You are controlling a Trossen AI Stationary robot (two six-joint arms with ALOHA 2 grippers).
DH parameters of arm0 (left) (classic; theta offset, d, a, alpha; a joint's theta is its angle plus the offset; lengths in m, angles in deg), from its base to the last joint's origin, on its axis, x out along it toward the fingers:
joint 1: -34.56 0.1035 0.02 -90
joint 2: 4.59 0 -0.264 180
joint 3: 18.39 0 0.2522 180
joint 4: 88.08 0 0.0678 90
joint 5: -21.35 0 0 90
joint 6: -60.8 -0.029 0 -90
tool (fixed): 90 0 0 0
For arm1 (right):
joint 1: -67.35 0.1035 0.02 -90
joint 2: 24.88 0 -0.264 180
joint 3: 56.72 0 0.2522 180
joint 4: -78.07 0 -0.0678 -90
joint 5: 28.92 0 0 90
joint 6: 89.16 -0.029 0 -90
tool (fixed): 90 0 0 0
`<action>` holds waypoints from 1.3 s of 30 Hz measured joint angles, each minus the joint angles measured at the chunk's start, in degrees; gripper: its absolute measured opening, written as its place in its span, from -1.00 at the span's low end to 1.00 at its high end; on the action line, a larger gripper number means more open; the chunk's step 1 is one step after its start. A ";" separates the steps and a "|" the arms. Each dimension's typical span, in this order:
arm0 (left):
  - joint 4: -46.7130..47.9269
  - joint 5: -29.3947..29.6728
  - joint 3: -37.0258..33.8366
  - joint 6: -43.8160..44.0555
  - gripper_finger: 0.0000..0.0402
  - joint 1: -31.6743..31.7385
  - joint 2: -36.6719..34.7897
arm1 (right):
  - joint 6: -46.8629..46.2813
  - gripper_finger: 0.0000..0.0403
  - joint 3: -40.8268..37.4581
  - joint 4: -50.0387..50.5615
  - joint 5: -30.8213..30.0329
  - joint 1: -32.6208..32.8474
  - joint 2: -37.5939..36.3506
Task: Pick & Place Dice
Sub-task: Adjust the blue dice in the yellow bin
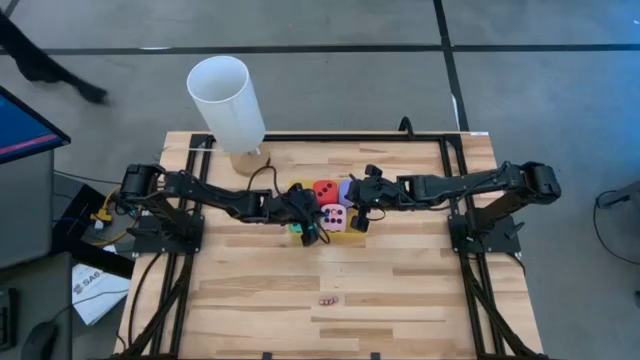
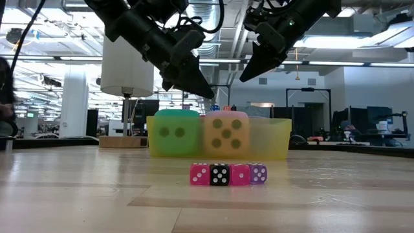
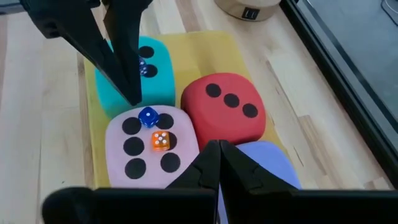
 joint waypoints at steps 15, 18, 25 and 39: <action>0.16 0.16 0.00 0.04 -1.00 0.21 0.67 | -0.04 -1.00 0.00 -0.31 0.15 -0.07 0.00; 0.34 0.39 0.00 0.04 -1.00 0.21 1.01 | -0.13 -1.00 0.00 -0.27 0.23 -0.05 0.00; 0.44 0.87 0.00 0.04 -1.00 0.21 1.57 | -2.58 -1.00 0.03 0.02 1.73 1.26 1.57; 0.70 2.47 -0.04 -0.20 -1.00 0.51 1.57 | -2.10 -1.00 0.00 -0.61 1.84 -0.06 4.44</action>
